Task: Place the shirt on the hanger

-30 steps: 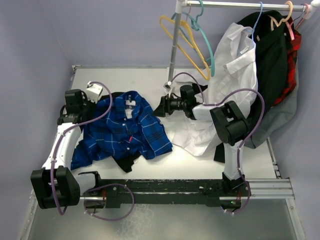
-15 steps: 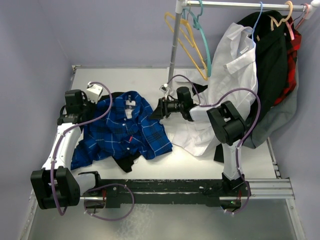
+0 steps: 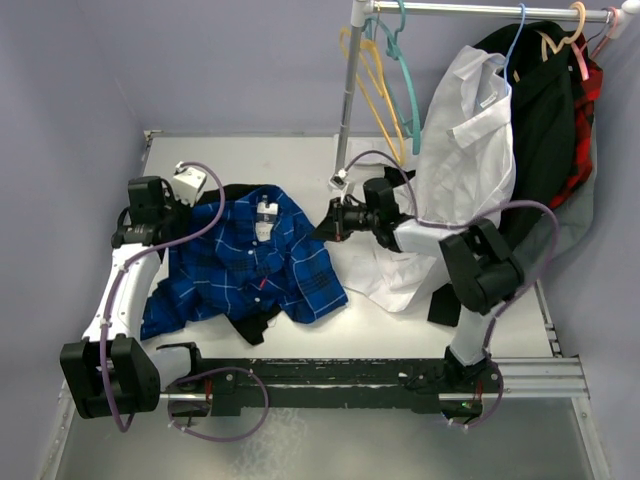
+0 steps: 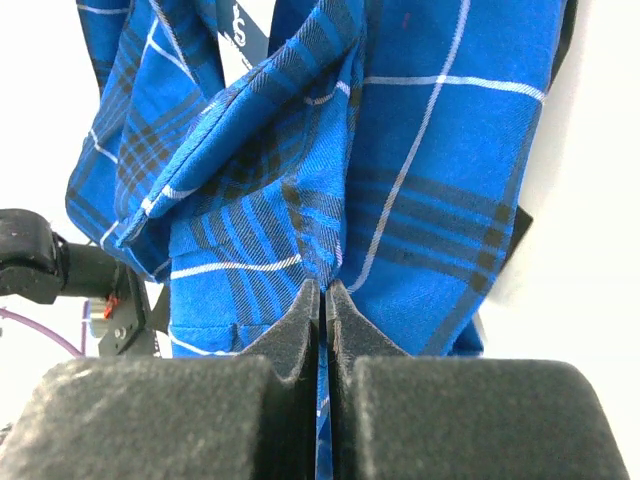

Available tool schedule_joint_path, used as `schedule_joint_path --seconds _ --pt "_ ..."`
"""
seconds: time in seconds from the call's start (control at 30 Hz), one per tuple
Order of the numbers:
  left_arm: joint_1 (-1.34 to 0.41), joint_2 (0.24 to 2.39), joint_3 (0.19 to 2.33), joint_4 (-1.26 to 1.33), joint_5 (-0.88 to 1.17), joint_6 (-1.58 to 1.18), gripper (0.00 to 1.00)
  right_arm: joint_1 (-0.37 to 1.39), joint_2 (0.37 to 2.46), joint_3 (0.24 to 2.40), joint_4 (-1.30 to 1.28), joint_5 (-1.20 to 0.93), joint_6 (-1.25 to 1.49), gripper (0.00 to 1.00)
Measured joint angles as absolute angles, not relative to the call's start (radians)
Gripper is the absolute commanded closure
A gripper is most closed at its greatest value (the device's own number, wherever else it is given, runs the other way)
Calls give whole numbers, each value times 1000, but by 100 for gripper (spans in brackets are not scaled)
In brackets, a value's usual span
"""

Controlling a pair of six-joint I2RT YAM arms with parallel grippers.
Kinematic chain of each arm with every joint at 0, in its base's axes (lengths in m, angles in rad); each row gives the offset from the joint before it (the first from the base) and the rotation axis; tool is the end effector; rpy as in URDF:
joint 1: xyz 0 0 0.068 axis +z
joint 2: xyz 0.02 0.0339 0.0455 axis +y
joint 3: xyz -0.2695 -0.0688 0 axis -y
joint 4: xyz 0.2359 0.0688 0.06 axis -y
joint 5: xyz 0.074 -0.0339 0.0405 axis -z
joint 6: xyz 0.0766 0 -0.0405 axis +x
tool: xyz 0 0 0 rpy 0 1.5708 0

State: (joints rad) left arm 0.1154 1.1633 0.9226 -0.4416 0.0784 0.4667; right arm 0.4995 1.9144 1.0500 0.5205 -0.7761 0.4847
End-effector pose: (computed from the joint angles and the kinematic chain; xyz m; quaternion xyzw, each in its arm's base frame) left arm 0.2722 0.0255 0.2682 0.1742 0.8854 0.0893 0.4215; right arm 0.3524 0.2534 0.1834 -0.2234 0.7552 0.5245 0.3235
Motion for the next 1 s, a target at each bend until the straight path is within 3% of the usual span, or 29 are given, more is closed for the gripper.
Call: schedule_joint_path --seconds 0.2,0.63,0.77,0.8,0.83,1.0 --pt "115 1167 932 -455 80 482 100 508 1662 916 446 -636 440 100" --pt "115 1259 941 -471 76 475 100 532 1450 754 263 -421 418 98" --pt "114 1300 941 -473 91 471 100 538 1361 717 246 -405 420 35" --pt "116 1306 941 -474 94 465 100 547 1336 698 240 -399 418 4" --pt "118 1310 943 -477 101 461 100 560 1305 677 228 -374 413 0" --pt "117 1325 977 -505 174 427 100 693 1060 662 129 -302 380 0"
